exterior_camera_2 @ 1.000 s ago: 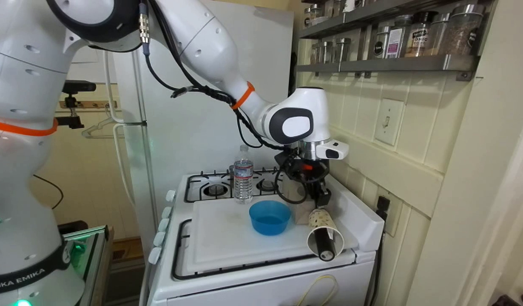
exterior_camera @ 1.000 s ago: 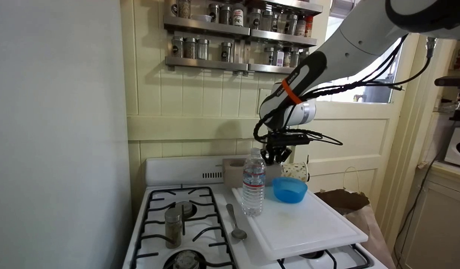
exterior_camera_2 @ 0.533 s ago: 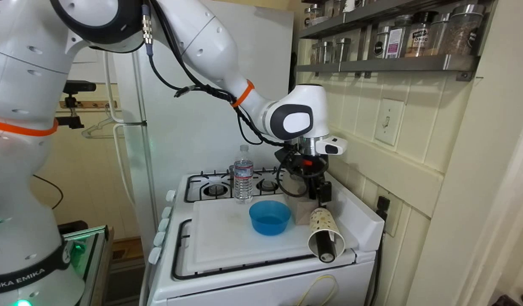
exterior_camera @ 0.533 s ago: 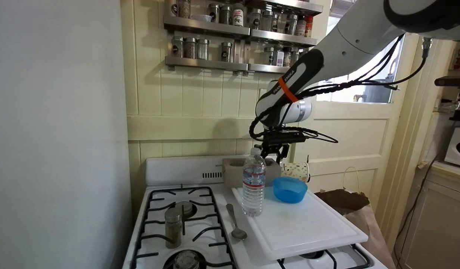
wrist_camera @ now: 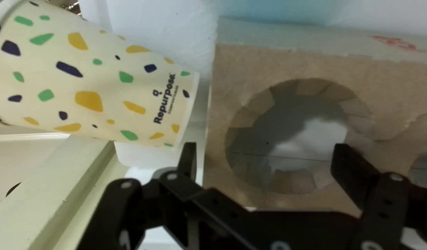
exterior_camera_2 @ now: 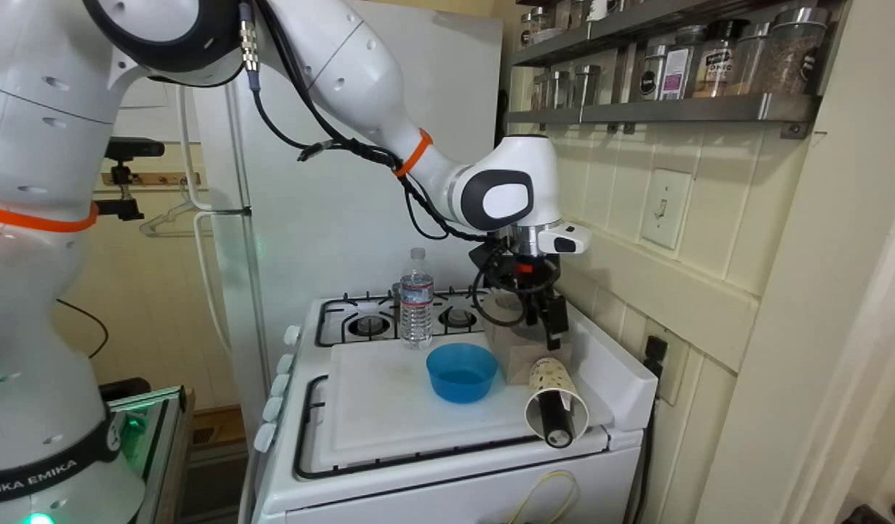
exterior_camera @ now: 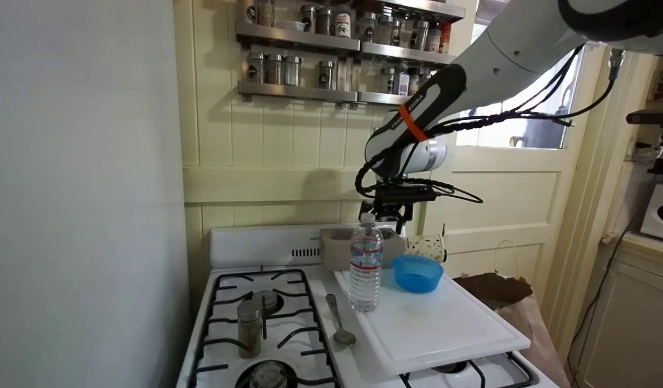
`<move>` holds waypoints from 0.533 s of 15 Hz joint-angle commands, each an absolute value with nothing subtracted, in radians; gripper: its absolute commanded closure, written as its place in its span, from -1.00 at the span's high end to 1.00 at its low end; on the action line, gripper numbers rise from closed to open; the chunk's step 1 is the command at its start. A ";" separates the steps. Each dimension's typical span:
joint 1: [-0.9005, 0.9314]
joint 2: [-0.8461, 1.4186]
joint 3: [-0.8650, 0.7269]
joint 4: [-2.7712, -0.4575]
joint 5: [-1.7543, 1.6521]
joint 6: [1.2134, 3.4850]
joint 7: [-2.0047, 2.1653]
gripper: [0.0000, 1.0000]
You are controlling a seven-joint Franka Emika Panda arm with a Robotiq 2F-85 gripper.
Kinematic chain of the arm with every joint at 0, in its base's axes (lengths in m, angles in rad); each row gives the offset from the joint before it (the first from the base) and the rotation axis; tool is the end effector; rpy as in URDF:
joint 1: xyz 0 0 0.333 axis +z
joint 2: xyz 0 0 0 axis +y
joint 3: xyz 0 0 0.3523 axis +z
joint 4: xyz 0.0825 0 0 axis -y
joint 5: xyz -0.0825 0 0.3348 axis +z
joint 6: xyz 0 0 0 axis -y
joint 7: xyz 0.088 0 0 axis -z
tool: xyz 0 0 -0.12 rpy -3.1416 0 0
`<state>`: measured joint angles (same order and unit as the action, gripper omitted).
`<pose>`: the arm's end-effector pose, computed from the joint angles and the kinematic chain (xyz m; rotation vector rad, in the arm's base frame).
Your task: Move the box to the right.
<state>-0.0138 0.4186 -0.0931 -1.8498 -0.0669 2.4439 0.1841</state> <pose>0.6327 -0.0621 0.3678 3.0313 -0.3535 0.2749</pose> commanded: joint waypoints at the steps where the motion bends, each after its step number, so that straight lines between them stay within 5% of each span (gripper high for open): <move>1: 0.002 0.398 -0.090 -1.859 -0.067 2.456 0.210 1.00; 8: -0.003 0.228 -0.100 -2.059 -0.039 2.468 0.313 1.00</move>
